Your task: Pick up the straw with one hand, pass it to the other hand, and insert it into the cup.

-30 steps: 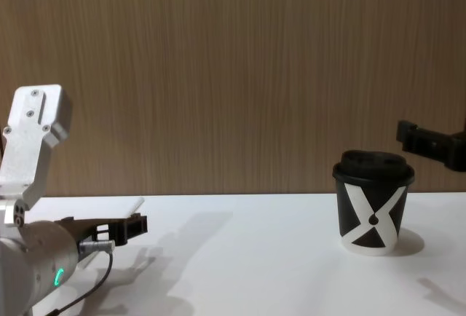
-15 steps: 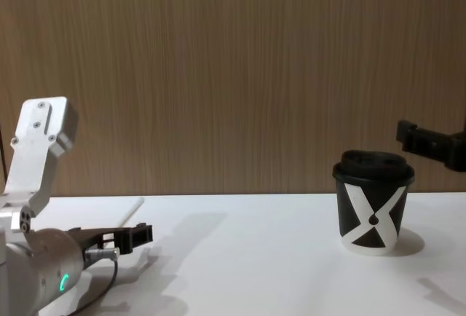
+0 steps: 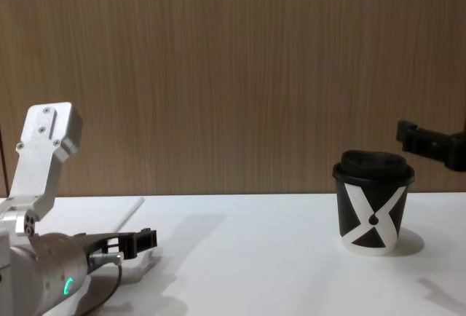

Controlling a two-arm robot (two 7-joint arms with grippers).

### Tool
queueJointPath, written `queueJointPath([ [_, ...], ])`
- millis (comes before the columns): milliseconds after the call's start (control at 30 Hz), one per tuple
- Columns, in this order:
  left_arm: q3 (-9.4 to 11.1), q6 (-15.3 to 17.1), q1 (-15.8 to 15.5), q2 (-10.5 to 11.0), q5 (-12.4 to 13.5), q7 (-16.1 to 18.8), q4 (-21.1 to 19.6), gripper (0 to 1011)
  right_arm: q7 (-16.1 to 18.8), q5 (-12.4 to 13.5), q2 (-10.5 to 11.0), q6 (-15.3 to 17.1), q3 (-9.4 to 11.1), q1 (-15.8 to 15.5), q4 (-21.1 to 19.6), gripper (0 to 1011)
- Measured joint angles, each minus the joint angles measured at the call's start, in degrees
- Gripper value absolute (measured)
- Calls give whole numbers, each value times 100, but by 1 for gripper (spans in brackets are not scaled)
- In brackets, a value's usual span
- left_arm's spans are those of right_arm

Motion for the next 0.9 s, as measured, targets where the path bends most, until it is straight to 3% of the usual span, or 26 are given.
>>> queueJointPath([
  [367,-29,20,16,-43,28,-3,3,975,0,0,0,0,0,0,0,1001],
  [900,-42,29,23,-60,40,-2,3,514,0,0,0,0,0,0,0,1001],
])
